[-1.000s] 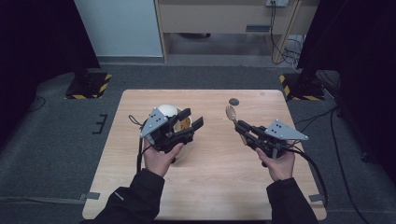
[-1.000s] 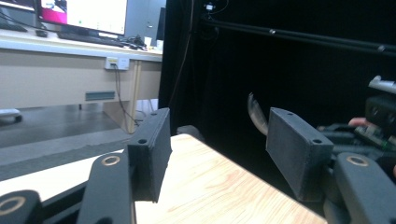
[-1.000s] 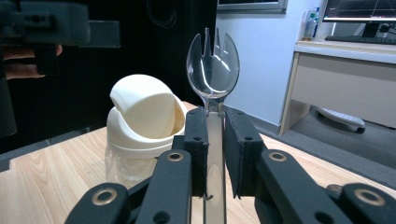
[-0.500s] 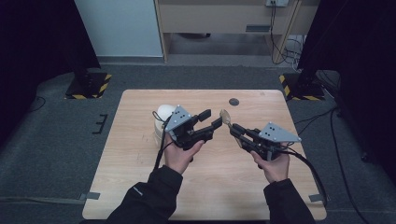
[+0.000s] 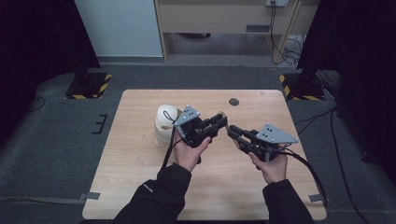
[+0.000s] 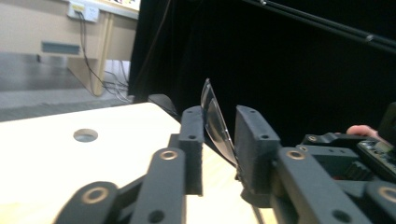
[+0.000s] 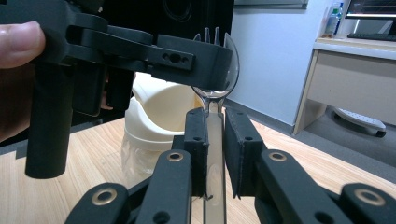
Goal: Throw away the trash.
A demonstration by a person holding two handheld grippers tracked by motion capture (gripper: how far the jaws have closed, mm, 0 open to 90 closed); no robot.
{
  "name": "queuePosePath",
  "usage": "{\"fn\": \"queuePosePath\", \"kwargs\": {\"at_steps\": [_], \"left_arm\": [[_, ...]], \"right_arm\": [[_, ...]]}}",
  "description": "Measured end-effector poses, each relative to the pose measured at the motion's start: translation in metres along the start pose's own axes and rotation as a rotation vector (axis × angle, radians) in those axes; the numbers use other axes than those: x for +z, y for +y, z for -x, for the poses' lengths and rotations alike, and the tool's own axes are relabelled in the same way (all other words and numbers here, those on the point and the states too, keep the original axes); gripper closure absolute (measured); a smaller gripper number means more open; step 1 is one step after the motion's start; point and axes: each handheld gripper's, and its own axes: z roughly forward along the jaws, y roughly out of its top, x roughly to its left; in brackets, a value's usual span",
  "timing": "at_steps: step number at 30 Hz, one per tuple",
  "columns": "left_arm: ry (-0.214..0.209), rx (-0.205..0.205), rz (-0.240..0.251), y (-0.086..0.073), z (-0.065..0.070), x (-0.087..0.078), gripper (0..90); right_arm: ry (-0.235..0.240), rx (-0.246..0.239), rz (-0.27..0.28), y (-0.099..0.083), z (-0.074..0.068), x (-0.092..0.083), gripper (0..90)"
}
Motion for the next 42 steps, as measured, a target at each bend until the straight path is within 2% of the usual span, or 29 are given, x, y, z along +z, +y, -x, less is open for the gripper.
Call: {"fn": "queuePosePath", "kwargs": {"at_steps": [4, 8, 13, 19, 22, 25, 30, 35, 38, 42], "left_arm": [[-0.039, -0.03, 0.007, 0.001, 0.0, 0.0, 81.7], [-0.045, -0.013, 0.003, 0.001, 0.0, -0.002, 84.4], [0.0, 0.043, 0.033, 0.005, -0.004, -0.011, 84.4], [0.062, 0.107, 0.072, 0.02, -0.015, -0.035, 84.4], [0.091, 0.111, 0.096, 0.028, -0.023, -0.047, 84.4], [0.121, 0.135, 0.103, 0.035, -0.028, -0.056, 84.3], [0.166, 0.172, 0.111, 0.045, -0.035, -0.067, 84.4], [0.202, 0.192, 0.106, 0.05, -0.043, -0.07, 84.4], [0.223, 0.201, 0.095, 0.05, -0.048, -0.069, 84.4], [0.246, 0.216, 0.08, 0.049, -0.055, -0.067, 84.4]], "right_arm": [[-0.001, -0.007, -0.004, 0.0, 0.0, 0.0, 79.9], [0.006, -0.008, 0.002, -0.001, -0.002, 0.002, 79.5], [0.002, 0.007, 0.011, 0.002, 0.0, -0.003, 74.9], [-0.046, 0.043, 0.01, -0.003, 0.013, -0.013, 68.0], [-0.076, 0.057, -0.023, -0.012, 0.02, -0.016, 65.0], [-0.106, 0.063, -0.07, -0.025, 0.027, -0.018, 60.0], [-0.192, 0.07, -0.164, -0.05, 0.041, -0.02, 45.1], [-0.259, 0.107, -0.254, -0.075, 0.054, -0.02, 36.1], [-0.279, 0.12, -0.304, -0.087, 0.06, -0.02, 34.8], [-0.301, 0.127, -0.344, -0.096, 0.062, -0.017, 31.9]]}}
